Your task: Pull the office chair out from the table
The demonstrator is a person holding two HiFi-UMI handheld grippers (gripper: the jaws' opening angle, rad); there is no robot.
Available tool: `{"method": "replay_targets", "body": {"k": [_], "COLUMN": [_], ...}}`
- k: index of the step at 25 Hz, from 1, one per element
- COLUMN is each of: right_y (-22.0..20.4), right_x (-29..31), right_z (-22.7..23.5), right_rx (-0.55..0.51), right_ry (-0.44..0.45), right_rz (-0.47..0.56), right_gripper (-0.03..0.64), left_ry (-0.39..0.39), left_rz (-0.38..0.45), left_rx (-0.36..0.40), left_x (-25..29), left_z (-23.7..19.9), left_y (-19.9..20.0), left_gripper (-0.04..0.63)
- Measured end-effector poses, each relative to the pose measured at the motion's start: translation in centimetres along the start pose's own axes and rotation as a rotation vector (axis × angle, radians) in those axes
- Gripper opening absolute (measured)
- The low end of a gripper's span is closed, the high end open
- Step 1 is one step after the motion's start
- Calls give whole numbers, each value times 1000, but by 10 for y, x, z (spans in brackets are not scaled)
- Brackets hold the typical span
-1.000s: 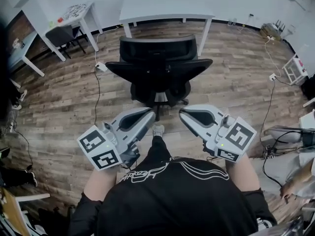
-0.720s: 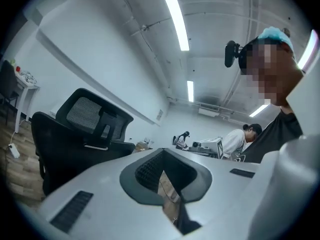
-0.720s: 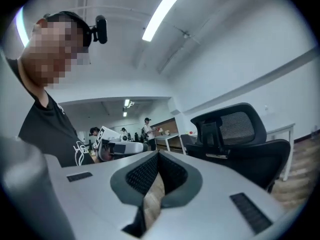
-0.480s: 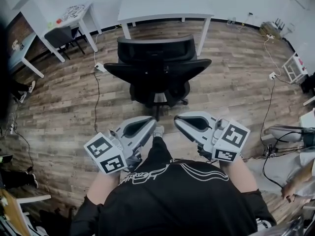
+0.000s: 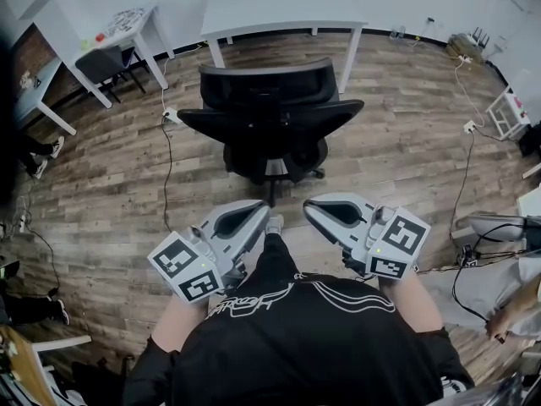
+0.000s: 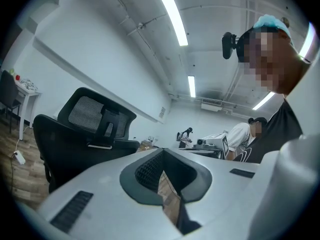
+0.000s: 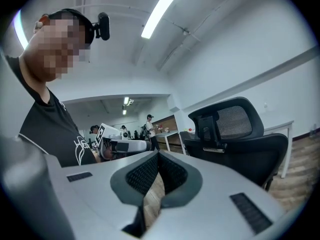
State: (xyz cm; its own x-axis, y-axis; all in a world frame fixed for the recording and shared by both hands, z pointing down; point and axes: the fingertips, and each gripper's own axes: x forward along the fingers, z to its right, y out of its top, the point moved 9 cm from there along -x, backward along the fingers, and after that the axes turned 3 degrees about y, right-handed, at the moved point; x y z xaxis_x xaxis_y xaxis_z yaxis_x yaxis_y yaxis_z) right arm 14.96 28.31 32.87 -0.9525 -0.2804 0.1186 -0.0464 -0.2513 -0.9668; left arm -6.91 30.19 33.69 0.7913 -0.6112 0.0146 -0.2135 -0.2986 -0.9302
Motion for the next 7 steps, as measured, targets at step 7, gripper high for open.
{"method": "replay_targets", "body": {"k": [7], "right_y": [-3], "right_x": [-4], "right_z": [10], "right_rx": [5], "right_ry": [-16], "right_rz": [10], "right_gripper": [34], "left_ry": [-12], "left_rz": [7], "left_rx": [-30], "left_x": [1], "left_z": [-6], "left_y": [-2], "left_gripper": [6]}}
